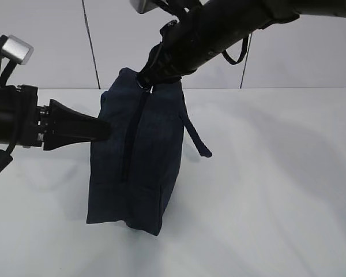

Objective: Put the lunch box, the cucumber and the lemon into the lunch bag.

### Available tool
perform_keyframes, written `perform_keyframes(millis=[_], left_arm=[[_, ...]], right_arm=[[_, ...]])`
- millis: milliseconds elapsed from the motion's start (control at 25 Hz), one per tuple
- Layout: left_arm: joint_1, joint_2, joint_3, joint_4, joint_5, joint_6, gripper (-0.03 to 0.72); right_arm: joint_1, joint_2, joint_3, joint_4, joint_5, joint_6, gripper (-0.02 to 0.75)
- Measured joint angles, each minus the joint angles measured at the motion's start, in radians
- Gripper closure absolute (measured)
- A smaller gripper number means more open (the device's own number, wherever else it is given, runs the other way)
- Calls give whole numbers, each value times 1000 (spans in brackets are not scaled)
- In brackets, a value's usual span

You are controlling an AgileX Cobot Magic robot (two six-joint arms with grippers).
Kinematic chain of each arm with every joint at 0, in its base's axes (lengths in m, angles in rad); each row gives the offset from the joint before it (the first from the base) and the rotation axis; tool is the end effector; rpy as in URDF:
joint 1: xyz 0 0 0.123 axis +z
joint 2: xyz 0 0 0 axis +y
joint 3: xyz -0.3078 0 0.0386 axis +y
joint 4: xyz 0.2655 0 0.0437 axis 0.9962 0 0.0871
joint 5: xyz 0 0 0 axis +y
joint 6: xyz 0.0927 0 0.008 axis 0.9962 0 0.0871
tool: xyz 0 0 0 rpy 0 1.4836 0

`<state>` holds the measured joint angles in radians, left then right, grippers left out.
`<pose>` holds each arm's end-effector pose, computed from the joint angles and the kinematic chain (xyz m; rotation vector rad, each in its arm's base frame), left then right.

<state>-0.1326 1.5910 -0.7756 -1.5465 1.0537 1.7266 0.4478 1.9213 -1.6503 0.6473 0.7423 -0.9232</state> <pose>0.2783 -0.1188 0.2346 0.8449 1.9453 -1.1650 0.4051 0.2367 0.3080 -1.1613 2.0487 0.5152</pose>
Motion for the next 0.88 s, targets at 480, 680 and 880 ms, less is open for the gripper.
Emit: perform_keyframes(millis=[480,680,880], left_arm=[[0,-37,0,88,-3,-73,692],[0,-82,0,154,-1,-129,692],[0,-150,2,196,3,-169,692]], right_arm=[[-45,43,0,94,-70,-92,730],[-73,80,0,203,-95,-162,730],[-95,129,0,322,-103,-247,730]])
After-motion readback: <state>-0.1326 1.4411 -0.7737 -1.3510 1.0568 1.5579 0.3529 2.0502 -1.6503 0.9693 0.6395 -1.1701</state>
